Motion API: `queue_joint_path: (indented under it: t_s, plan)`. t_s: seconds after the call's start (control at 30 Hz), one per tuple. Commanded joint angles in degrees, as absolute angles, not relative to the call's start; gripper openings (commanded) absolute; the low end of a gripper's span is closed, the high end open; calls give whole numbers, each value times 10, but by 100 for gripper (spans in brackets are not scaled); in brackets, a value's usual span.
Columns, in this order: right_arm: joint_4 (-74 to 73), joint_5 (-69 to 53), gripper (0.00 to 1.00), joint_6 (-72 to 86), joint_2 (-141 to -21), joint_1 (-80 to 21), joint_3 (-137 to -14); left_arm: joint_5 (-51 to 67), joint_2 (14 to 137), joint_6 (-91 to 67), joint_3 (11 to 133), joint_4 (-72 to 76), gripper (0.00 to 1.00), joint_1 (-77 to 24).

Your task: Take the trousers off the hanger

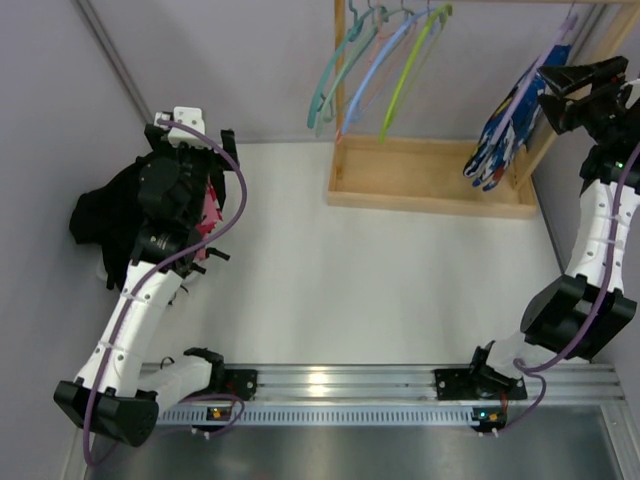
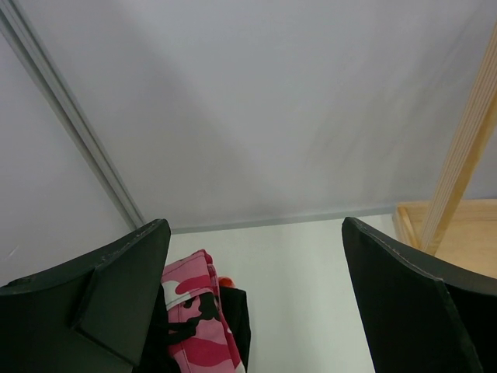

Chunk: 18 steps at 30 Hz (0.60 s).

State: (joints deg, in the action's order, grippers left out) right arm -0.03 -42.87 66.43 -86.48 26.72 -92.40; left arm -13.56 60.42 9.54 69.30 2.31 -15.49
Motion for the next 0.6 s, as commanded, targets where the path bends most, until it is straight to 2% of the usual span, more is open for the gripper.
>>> queue_joint_path:
  t_s: [0.0,0.13,0.23,0.33,0.37,0.47,0.53,0.57]
  plan:
    - [101,-417,83,695,-885,240,-983,-143,602,107,698,34,99,-158]
    - [127,-422,81,708,-940,215,-1047,-150,600,112,690,34,99,-158]
    - [133,-411,73,699,-963,199,-1078,-150,600,111,688,33,99,-158]
    - [142,-406,55,703,-977,187,-1092,-153,603,112,689,33,99,-158]
    - [148,-404,42,708,-976,185,-1091,-156,603,112,689,33,99,-158]
    - [179,-403,22,711,-963,177,-1082,-159,605,115,686,33,99,-157]
    - [192,-405,13,719,-955,176,-1080,-153,605,112,684,33,99,-158]
    - [197,-407,2,727,-954,176,-1082,-152,606,111,685,33,99,-158]
